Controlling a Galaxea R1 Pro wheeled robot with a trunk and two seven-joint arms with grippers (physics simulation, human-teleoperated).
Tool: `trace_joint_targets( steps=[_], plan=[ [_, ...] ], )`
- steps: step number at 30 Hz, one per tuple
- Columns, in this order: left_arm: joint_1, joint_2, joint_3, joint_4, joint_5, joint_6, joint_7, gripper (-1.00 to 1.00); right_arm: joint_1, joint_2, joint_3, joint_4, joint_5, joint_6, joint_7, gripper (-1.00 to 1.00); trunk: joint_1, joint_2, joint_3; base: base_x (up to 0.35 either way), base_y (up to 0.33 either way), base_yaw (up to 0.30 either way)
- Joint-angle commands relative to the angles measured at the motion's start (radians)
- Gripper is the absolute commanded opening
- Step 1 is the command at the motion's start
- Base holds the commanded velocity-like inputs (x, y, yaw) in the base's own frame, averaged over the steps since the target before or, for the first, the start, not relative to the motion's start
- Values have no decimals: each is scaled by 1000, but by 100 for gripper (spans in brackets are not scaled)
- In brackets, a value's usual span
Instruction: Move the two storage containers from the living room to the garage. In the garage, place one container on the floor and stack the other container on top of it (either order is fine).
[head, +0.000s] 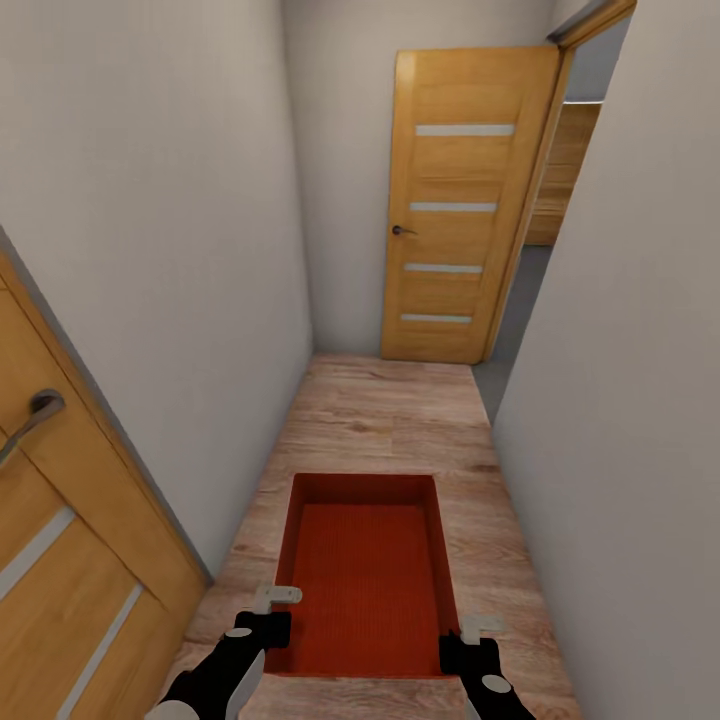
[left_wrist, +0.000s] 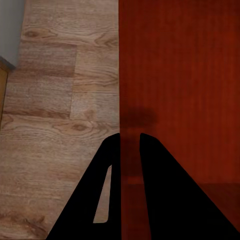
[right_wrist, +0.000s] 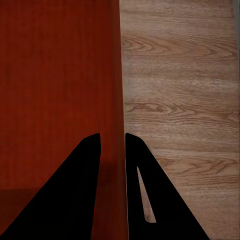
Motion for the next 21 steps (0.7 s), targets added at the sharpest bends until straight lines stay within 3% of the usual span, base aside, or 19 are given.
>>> trace_joint_targets(
  steps=[1,21],
  plan=[
    [-1,-7,-11,-5,-1,5,-33,-100,0,2,-9,4,3,12,-18,-100,1,-1,-1,337,0,0],
    [-1,-7,-11,-5,-1,5,-33,-100,0,2,-9,4,3,12,-18,-100,1,-1,-1,337,0,0]
  ],
)
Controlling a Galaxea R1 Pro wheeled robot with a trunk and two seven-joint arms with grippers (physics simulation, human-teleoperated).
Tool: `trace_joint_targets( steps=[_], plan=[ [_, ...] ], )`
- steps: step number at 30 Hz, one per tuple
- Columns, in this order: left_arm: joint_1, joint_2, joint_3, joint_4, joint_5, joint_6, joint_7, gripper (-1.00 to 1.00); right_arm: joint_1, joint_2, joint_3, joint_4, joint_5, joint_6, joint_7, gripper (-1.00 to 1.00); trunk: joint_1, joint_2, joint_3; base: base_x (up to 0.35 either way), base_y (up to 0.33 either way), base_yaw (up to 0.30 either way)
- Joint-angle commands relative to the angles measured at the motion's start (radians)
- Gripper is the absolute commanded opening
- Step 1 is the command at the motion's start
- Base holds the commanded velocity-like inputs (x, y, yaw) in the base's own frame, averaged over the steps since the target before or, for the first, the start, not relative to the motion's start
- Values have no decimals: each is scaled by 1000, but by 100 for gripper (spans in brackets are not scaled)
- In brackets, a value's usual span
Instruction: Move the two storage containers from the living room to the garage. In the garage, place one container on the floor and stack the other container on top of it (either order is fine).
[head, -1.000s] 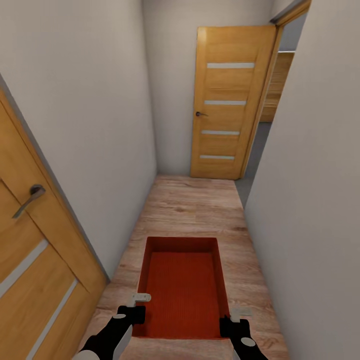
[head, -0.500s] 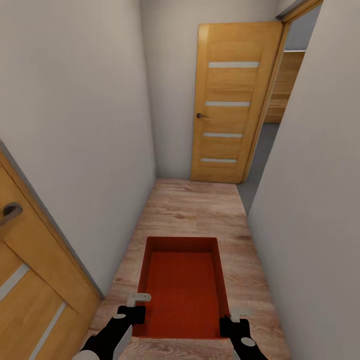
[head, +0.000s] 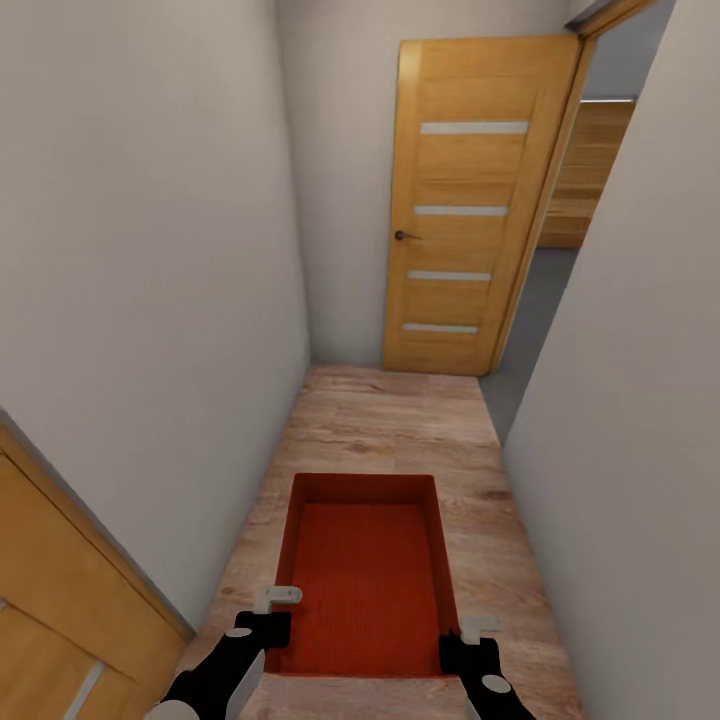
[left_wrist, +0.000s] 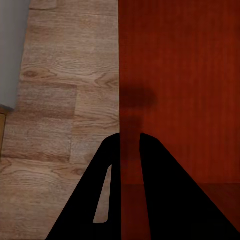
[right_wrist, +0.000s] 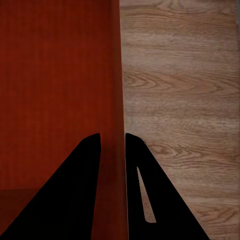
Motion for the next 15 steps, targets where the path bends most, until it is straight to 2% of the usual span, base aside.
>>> trace_joint_targets(
  steps=[1,15],
  plan=[
    [-1,-7,-11,-5,-1,6,-33,-100,0,2,-9,4,3,13,-18,-100,1,-1,-1,337,0,0],
    [-1,-7,-11,-5,-1,6,-33,-100,0,2,-9,4,3,13,-18,-100,1,-1,-1,337,0,0]
  ],
)
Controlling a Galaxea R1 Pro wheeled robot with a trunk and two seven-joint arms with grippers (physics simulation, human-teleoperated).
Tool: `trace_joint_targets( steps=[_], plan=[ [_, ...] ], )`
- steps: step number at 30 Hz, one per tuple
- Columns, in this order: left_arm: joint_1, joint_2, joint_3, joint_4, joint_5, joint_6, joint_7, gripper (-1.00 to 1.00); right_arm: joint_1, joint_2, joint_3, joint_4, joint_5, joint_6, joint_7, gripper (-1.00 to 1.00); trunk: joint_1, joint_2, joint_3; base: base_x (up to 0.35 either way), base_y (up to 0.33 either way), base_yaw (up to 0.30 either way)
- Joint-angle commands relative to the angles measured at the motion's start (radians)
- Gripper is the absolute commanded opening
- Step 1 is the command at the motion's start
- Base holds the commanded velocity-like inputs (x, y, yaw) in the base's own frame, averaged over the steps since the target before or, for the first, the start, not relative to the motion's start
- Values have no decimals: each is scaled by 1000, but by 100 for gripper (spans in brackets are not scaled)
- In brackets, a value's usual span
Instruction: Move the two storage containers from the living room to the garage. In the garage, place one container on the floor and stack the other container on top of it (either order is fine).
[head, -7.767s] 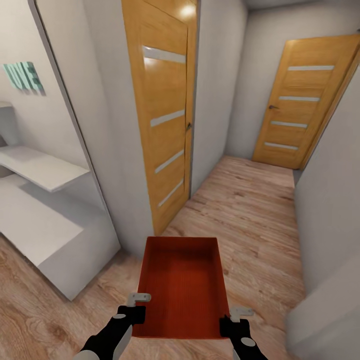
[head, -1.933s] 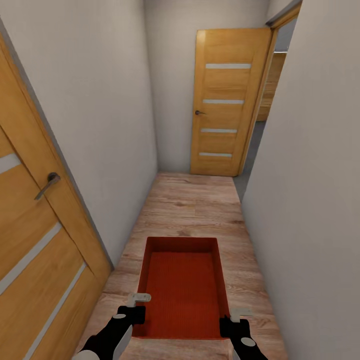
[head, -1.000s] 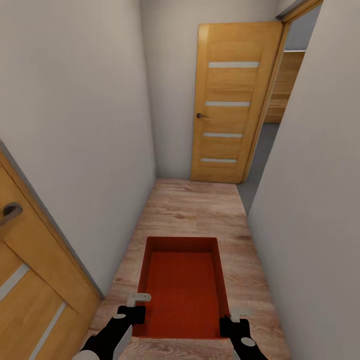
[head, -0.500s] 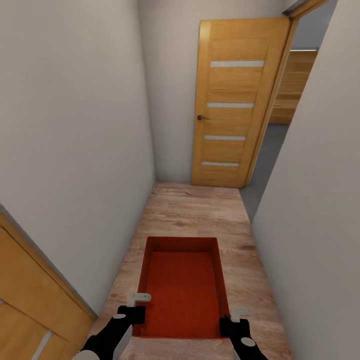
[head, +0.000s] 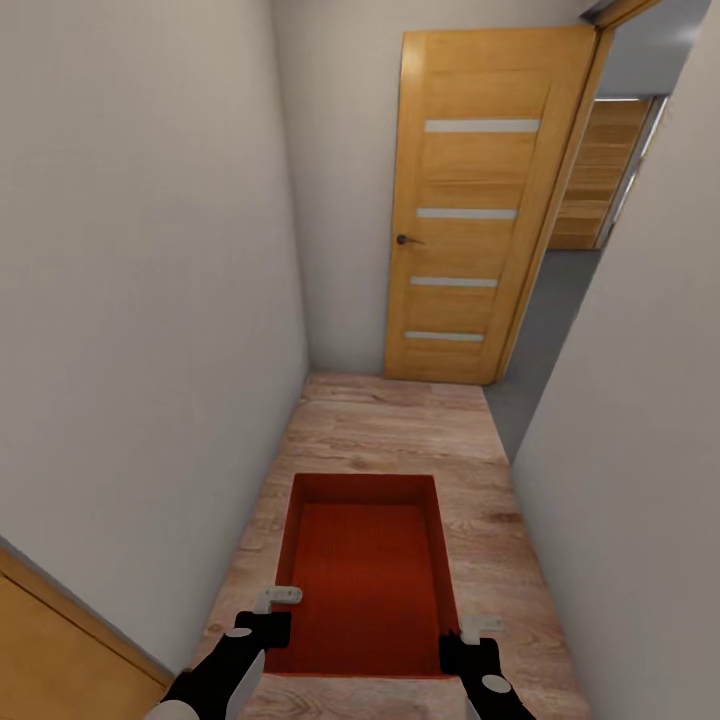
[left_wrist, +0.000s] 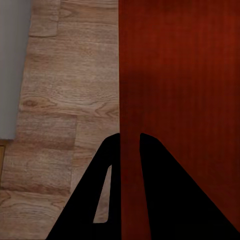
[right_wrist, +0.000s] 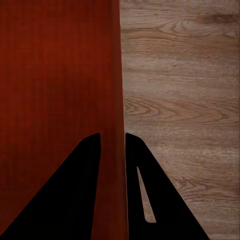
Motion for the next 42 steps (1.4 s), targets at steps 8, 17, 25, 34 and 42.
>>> trace_joint_targets(
  steps=[8,17,25,34,42],
  plan=[
    [-1,-8,-11,-5,-1,6,-33,-100,0,2,-9,4,3,13,-18,-100,1,-1,-1,337,0,0],
    [-1,-8,-11,-5,-1,6,-33,-100,1,2,-9,4,3,13,-18,-100,1,-1,-1,337,0,0],
    [-1,-7,-11,-5,-1,6,-33,-100,1,2,-9,4,3,12,-17,-100,1,-1,-1,337,0,0],
    [-1,-7,-11,-5,-1,6,-33,-100,1,3,-9,4,2,12,-18,-100,1,-1,-1,337,0,-60],
    [-1,-7,-11,-5,-1,6,-33,-100,1,3,-10,4,1,13,-18,-100,1,-1,-1,337,0,-267]
  ],
)
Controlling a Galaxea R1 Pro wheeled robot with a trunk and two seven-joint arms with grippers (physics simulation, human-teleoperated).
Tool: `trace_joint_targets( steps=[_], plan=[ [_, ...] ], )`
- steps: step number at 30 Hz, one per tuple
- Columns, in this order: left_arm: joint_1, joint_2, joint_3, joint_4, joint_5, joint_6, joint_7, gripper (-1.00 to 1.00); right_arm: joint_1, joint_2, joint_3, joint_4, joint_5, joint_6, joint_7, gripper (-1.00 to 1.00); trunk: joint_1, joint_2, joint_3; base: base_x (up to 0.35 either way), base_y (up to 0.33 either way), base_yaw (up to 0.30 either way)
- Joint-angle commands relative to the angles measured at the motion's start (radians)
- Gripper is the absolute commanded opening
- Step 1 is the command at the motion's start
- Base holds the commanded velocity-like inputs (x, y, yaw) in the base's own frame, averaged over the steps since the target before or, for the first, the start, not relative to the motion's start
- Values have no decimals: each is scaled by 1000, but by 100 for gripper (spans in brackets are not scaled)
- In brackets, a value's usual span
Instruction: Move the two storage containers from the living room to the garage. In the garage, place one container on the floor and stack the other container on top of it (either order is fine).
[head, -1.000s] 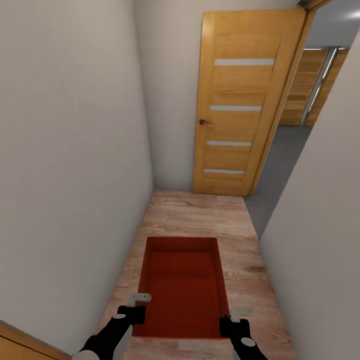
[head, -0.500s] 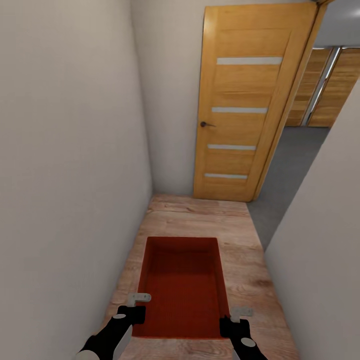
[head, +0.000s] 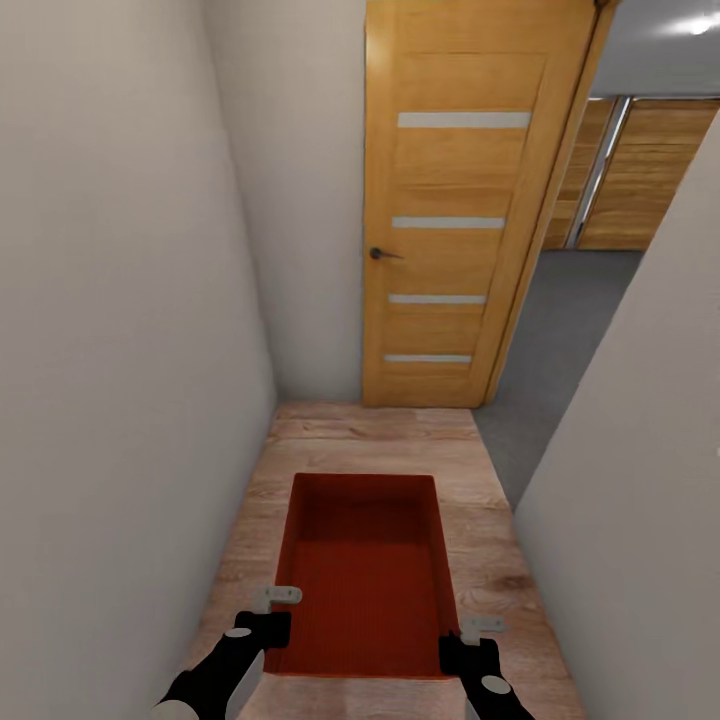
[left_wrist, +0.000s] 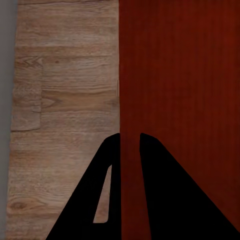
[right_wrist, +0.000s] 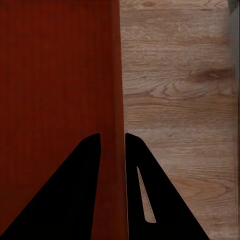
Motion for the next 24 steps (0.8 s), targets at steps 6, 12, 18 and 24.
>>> trace_joint_targets(
  steps=[6,12,18,24],
  plan=[
    [0,-9,-10,-6,0,6,-30,-100,-1,2,-10,4,3,14,-14,-100,1,-1,-1,336,0,-261],
    [0,-9,-10,-6,0,6,-30,-100,-1,2,-10,4,3,14,-14,-100,1,-1,-1,239,0,-80],
    [0,-9,-10,-6,0,6,-30,-100,-1,2,-10,4,3,14,-14,-100,1,-1,-1,26,0,-6],
    [0,-9,-10,-6,0,5,-30,-100,-1,2,-10,4,3,14,-14,-100,1,-1,-1,0,0,0]
  ],
)
